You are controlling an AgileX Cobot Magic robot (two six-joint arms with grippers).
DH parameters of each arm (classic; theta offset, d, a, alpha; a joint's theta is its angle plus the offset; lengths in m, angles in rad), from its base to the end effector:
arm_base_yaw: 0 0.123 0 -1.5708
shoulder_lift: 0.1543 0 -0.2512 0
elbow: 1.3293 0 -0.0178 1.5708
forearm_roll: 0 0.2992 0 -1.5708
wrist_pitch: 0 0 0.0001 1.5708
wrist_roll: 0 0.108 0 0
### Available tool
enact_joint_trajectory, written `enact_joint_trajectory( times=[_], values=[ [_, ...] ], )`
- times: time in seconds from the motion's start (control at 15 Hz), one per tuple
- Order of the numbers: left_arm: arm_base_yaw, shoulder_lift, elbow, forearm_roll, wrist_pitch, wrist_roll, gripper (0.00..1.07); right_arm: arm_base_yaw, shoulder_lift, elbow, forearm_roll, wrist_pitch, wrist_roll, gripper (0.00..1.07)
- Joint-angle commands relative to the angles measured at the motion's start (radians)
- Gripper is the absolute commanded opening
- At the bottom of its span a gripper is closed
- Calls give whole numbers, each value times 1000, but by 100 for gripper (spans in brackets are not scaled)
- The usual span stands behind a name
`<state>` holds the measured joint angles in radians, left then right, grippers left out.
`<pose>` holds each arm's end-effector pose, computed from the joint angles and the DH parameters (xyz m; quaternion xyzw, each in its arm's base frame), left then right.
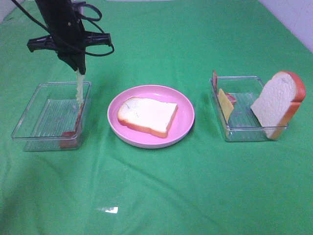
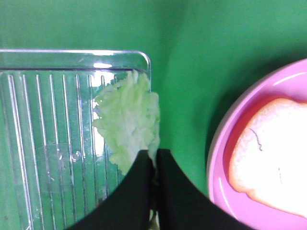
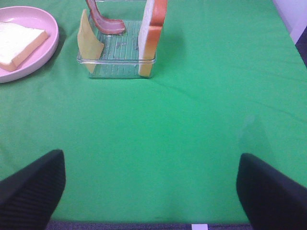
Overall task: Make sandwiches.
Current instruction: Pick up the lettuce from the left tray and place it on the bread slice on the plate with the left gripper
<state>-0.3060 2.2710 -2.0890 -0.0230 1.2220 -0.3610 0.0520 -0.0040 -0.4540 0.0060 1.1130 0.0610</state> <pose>0.4914 -0.1577 0.1728 -0.0298 0.9914 -0.0521 0.1160 0.0891 0.0052 0.2728 0.0038 0.8769 0.0301 0.4798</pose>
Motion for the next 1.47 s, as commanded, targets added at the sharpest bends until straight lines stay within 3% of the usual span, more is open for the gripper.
enact_joint_trajectory(
  times=[0.07,0.33,0.6,0.87,1.0,1.13,1.27,1.47],
  values=[
    [-3,-81,1,2,78,8,0,-4,-26,3,-1,-11,-9,94],
    [-3,-141,-52,-7,43,12,0,-4,-26,3,-1,-11,-9,94],
    [-9,-134,-52,-214,-45,82,0,-4,-26,3,-1,-11,-9,94],
    [-57,-59,-52,-462,-103,194,0,-4,-26,3,-1,-11,-9,94],
    [-104,14,-52,-633,-105,328,0,-4,-26,3,-1,-11,-9,94],
    [-124,69,-52,-726,-102,394,0,-4,-26,3,-1,-11,-9,94],
    [-124,119,-52,-764,-96,422,0,-4,-26,3,-1,-11,-9,94],
    [-120,163,-52,-715,-50,448,0,-4,-26,3,-1,-11,-9,94]
  ],
)
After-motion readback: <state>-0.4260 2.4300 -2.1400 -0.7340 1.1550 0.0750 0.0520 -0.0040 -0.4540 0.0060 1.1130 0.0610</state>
